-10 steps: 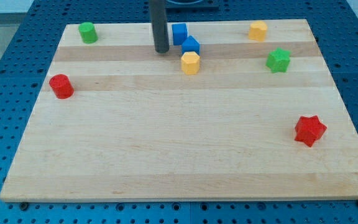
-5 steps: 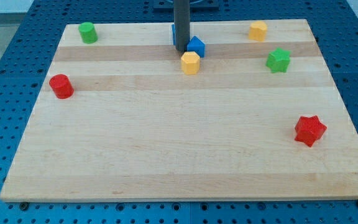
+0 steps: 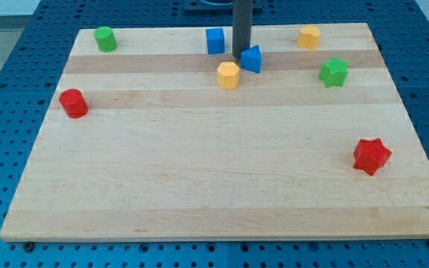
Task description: Move the blue triangle to the center right side of the board
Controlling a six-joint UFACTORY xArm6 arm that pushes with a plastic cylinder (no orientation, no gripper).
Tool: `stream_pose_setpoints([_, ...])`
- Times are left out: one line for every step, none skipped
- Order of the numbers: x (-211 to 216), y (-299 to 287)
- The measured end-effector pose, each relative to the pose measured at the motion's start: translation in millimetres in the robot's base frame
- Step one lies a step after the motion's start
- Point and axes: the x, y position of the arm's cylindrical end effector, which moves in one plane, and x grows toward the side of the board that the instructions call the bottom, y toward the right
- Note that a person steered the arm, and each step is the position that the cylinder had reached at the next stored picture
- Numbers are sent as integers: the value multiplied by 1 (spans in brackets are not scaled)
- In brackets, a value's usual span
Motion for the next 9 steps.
stream_pose_setpoints([4, 10])
stream_pose_setpoints([17, 22])
stream_pose_setpoints([39, 35])
stream_pose_setpoints([58, 48])
stream_pose_setpoints([67, 60])
stream_pose_setpoints([69, 62])
stream_pose_setpoints([69, 62])
stream_pose_setpoints([93, 57])
stream_pose_setpoints([102, 57])
